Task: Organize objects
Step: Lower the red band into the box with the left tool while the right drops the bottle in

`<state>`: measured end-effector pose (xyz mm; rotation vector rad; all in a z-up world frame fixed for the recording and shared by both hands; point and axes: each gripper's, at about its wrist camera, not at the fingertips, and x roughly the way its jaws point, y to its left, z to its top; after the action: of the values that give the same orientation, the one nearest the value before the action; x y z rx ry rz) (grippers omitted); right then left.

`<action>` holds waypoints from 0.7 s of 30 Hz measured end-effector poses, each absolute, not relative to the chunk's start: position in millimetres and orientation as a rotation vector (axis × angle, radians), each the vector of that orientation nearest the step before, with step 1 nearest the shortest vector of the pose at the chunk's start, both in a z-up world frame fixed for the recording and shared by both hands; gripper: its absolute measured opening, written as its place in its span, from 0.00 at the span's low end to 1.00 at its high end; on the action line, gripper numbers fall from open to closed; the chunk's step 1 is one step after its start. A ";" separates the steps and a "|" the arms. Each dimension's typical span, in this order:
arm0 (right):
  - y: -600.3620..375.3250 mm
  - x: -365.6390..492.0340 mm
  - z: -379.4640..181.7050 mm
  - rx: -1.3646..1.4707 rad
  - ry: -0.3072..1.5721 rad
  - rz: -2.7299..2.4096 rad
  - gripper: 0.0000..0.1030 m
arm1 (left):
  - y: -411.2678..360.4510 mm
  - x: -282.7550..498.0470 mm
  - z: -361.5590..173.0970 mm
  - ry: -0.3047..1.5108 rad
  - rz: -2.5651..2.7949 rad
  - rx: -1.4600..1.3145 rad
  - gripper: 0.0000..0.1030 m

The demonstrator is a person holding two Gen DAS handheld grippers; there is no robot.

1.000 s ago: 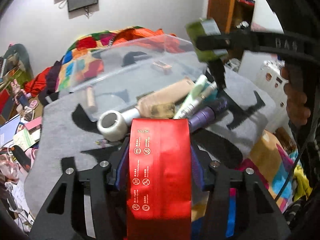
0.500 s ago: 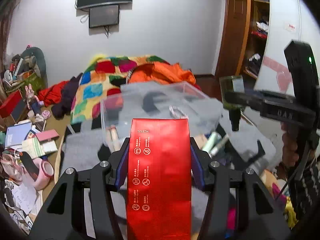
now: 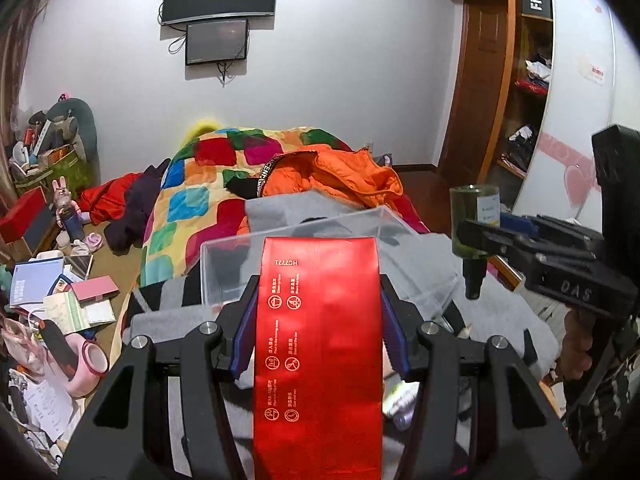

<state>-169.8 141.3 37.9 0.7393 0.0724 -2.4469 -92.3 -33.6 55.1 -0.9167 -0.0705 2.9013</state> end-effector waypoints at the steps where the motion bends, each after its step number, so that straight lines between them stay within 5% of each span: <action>1: 140.9 -171.3 37.8 0.738 0.073 -2.447 0.37 | -35.0 -97.2 55.7 -0.079 2.903 -0.918 0.52; 21: 112.2 -225.2 2.5 0.849 0.148 -2.433 0.37 | -40.8 -177.8 23.6 -0.016 2.944 -1.055 0.52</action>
<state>-225.2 112.2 2.5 0.8491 0.1478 -2.4330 -177.8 -40.8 23.6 -1.0552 -0.0163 2.9443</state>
